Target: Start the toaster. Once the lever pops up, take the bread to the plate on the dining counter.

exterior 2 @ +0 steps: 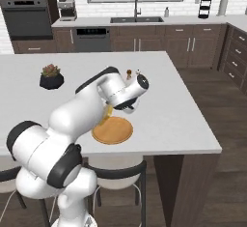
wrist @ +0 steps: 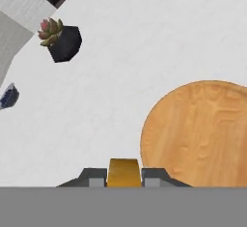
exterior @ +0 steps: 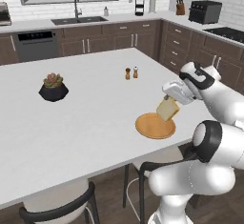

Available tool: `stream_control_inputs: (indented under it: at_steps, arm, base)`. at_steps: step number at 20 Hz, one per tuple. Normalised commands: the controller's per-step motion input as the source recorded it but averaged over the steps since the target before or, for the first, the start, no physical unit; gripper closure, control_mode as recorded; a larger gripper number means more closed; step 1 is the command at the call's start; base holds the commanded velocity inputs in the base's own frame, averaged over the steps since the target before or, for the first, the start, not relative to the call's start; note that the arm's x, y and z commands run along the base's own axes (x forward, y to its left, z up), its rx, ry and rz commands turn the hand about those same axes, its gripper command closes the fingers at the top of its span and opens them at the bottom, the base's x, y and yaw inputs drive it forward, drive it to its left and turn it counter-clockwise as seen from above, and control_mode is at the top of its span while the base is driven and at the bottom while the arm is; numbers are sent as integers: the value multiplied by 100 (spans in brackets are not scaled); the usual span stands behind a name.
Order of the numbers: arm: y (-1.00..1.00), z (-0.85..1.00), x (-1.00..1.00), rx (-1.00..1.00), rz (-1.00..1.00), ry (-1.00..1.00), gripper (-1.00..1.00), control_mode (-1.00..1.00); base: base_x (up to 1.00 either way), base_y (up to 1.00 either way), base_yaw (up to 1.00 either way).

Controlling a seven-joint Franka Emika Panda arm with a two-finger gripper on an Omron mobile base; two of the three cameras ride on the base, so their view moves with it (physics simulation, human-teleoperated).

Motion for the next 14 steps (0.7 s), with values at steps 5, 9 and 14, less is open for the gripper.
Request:
stream_control_inputs:
  at_steps: [5, 9, 14]
  arm:
    - [-3, -45, 14, 7, -6, 0, 100, -100]
    - [0, -54, 9, 10, -2, 1, 100, -100]
    - [-1, -42, 19, 4, 0, 1, 100, -100]
  base:
    - [0, 0, 0]
    - [0, 0, 0]
    - [0, 0, 0]
